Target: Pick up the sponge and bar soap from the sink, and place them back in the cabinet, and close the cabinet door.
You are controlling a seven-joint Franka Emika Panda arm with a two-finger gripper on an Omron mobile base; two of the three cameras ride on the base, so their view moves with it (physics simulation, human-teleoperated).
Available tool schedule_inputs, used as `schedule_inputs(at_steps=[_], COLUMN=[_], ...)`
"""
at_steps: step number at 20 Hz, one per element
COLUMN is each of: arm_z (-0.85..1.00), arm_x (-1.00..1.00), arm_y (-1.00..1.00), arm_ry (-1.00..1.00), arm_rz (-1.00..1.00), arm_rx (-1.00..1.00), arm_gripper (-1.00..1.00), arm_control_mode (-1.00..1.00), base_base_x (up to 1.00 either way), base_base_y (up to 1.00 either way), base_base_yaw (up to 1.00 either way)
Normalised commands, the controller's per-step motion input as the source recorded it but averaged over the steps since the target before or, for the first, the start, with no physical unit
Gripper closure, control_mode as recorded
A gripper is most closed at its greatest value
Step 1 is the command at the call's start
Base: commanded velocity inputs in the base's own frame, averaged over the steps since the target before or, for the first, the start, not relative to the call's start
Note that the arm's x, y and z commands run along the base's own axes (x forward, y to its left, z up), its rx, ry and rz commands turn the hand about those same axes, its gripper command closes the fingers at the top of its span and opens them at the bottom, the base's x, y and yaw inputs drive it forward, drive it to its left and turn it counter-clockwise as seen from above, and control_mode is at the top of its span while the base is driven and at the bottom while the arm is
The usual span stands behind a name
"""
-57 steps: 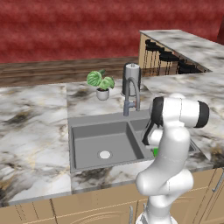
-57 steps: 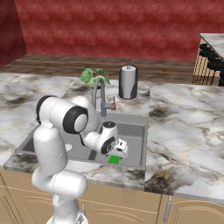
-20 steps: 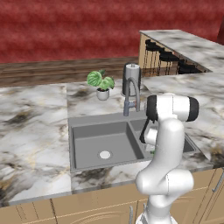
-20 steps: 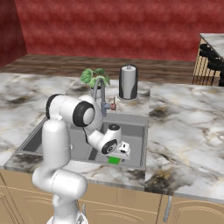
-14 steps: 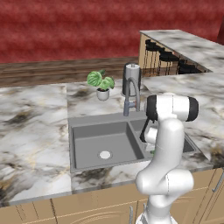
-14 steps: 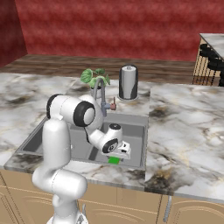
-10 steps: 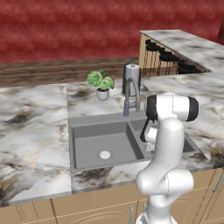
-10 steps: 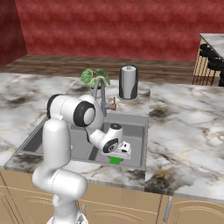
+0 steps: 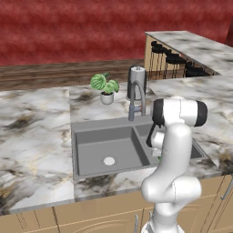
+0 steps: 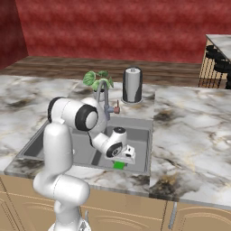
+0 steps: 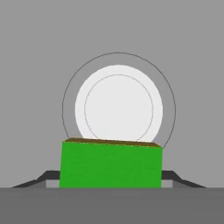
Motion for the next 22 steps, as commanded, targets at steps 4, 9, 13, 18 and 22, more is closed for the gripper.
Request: schedule_inputs(at_steps=[4,9,13,18,22], arm_z=[0.45,0.61,0.64,0.66,0.56], arm_x=[0.00,0.00,-0.02,-0.08,-0.19], arm_y=[0.00,0.00,0.00,0.00,0.00], arm_ry=[-0.01,0.00,0.00,0.00,0.00], arm_rz=[0.00,0.00,0.00,0.00,0.00], arm_rx=[0.00,0.00,0.00,0.00,0.00], arm_gripper=[1.00,1.00,1.00,1.00,1.00], arm_control_mode=[-1.00,-1.00,-1.00,-1.00,-1.00], base_base_x=[0.00,0.00,0.00,0.00,0.00], base_base_y=[0.00,0.00,0.00,0.00,0.00], base_base_yaw=[0.00,0.00,0.00,0.00,0.00])
